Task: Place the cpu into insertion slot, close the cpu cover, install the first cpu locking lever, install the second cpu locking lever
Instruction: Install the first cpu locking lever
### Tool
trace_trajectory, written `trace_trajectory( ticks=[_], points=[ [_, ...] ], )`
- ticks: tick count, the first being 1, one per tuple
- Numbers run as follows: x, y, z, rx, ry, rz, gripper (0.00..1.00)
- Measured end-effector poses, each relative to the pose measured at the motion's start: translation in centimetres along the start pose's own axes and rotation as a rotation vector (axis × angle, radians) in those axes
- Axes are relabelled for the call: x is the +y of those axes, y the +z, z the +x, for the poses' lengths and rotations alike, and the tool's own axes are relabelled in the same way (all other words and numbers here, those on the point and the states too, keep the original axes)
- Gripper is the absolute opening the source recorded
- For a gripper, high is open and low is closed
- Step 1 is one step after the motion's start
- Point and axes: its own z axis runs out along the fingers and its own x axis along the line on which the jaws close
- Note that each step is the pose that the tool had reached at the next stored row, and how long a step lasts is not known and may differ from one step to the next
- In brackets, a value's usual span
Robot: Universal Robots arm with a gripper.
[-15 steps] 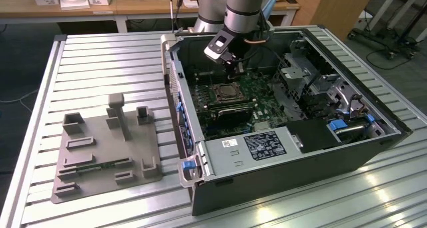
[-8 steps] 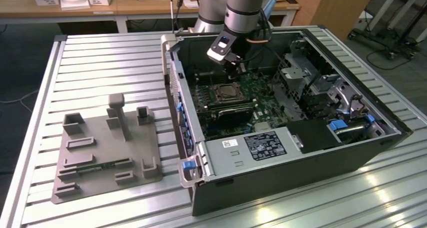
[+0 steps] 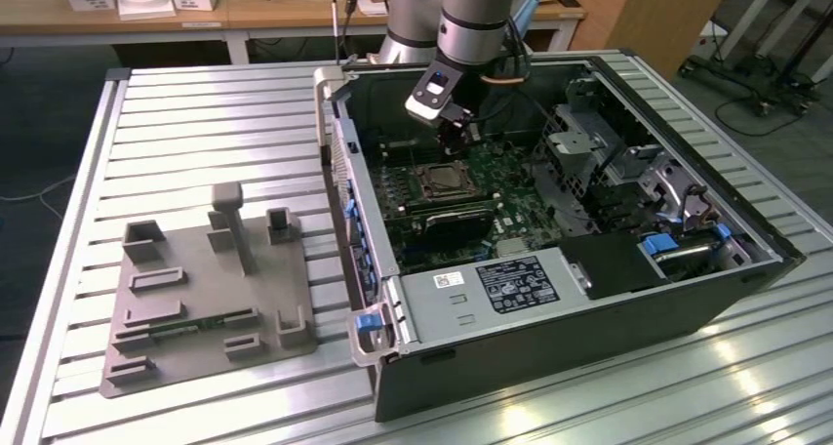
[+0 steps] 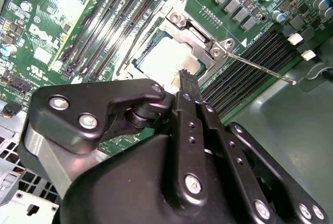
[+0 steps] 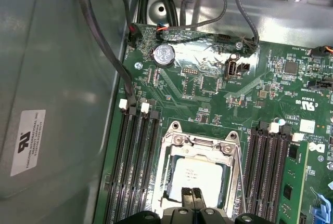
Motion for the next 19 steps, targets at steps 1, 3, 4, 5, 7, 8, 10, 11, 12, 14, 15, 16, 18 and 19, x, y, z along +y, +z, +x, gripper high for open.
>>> trace_trajectory(
  ticks=[1,3,4,5,7,8,10,11,12,14,15,16,18,19],
  points=[
    [0.00,0.00,0.00,0.0000,0.000,0.0000,0.10],
    [0.00,0.00,0.00,0.0000,0.000,0.0000,0.10],
    [0.00,0.00,0.00,0.0000,0.000,0.0000,0.10],
    [0.00,0.00,0.00,0.0000,0.000,0.0000,0.10],
    [0.00,0.00,0.00,0.0000,0.000,0.0000,0.10],
    [0.00,0.00,0.00,0.0000,0.000,0.0000,0.10],
    [0.00,0.00,0.00,0.0001,-0.001,-0.0001,0.10],
    [0.00,0.00,0.00,0.0001,-0.002,0.0000,0.10],
    [0.00,0.00,0.00,0.0001,-0.003,0.0000,0.10],
    [0.00,0.00,0.00,0.0004,-0.012,0.0001,0.10],
    [0.00,0.00,0.00,0.0006,-0.019,0.0001,0.10],
    [0.00,0.00,0.00,0.0008,-0.027,0.0002,0.10],
    [0.00,0.00,0.00,0.0014,-0.044,0.0003,0.10],
    [0.00,0.00,0.00,0.0017,-0.053,0.0004,0.10]
  ],
)
